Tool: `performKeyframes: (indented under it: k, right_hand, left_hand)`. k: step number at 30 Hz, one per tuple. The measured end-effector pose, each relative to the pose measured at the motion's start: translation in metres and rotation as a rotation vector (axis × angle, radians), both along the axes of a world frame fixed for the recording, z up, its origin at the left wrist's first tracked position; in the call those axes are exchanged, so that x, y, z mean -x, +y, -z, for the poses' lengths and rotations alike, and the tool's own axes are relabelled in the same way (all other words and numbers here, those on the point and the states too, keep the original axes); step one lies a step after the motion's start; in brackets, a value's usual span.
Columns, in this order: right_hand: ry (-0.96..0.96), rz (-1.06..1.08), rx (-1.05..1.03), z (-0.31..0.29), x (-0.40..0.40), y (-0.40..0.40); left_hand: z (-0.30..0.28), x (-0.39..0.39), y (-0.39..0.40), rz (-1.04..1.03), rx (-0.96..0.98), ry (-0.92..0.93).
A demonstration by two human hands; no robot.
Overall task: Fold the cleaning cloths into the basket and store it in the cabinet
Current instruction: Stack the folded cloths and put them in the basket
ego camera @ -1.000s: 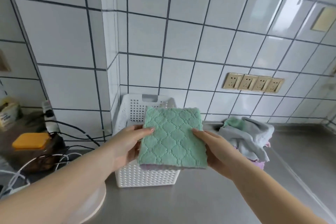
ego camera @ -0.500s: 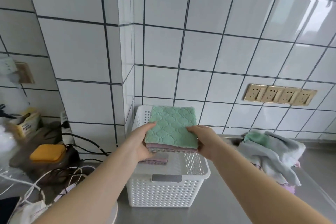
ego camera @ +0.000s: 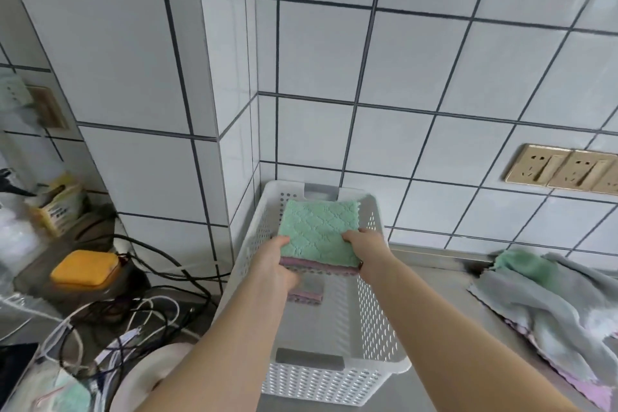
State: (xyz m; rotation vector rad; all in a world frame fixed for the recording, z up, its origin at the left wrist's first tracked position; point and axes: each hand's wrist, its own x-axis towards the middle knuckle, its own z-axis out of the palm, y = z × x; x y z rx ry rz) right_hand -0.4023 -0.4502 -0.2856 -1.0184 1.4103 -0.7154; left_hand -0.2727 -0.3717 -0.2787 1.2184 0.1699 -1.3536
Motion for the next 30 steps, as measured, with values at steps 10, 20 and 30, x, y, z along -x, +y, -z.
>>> performKeyframes:
  k: [10,20,30]
  right_hand:
    - [0.051,-0.056,-0.133,0.062,-0.024,-0.035]
    - [0.103,-0.032,-0.199,0.105,-0.046,-0.058]
    - [0.244,-0.123,-0.187,0.117,-0.052,-0.057]
  left_hand:
    - [0.034,0.01,-0.021,-0.178,-0.135,-0.001]
    - [0.061,0.001,-0.043,-0.31,-0.19,0.038]
    - [0.062,0.001,-0.038,-0.33,-0.258,0.073]
